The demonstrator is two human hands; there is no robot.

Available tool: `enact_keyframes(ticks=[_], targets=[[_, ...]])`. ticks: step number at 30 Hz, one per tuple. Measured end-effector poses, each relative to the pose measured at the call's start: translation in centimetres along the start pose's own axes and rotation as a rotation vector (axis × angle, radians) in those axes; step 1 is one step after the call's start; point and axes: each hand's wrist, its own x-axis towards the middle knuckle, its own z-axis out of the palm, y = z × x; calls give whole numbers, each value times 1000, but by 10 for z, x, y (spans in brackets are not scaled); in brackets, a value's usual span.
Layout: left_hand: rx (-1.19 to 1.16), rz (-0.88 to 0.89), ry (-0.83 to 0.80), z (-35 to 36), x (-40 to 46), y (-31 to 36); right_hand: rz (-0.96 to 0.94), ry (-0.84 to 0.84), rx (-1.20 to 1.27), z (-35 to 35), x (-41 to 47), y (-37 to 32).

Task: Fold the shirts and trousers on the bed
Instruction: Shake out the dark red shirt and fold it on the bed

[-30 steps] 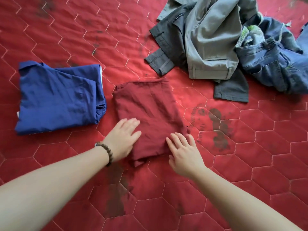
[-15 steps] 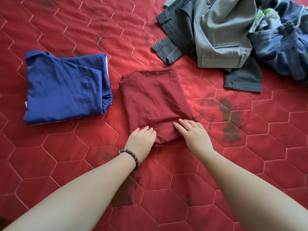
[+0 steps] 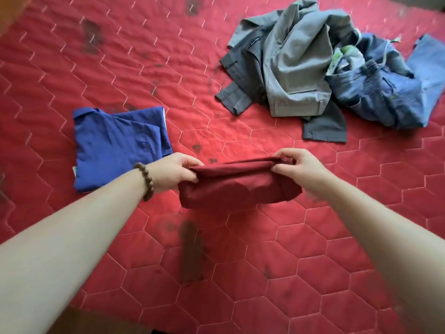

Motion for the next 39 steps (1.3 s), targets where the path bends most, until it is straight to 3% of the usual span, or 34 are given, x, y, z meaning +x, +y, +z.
enact_keyframes(ticks=[5,7,9,11,13,17,20,24,30,36,39], targets=[[-305,-174,-158,-24,4,13,78,-104,126,-27,32,-40],[-406,-204,-80,-28,15,4,102,-34,84,-19,57,-33],[-393,-223,97,-28,31,-11,130,84,-46,-5,82,-13],[-185,-260,322,-26,48,-30,201,88,-141,11,96,13],[44,-252,443,-22,61,-50,280,39,-197,25,99,39],[394,-164,438,-3,81,-80,334,42,-270,48,92,82],[622,-110,525,8,101,-95,369,91,-279,60,96,101],[864,-128,522,15,125,-100,421,134,-229,74,108,110],[797,-217,344,11,125,-100,250,42,-449,87,128,84],[583,-424,408,21,87,-110,-3,-26,-552,115,150,37],[421,-565,357,33,70,-116,-130,124,-664,138,129,33]])
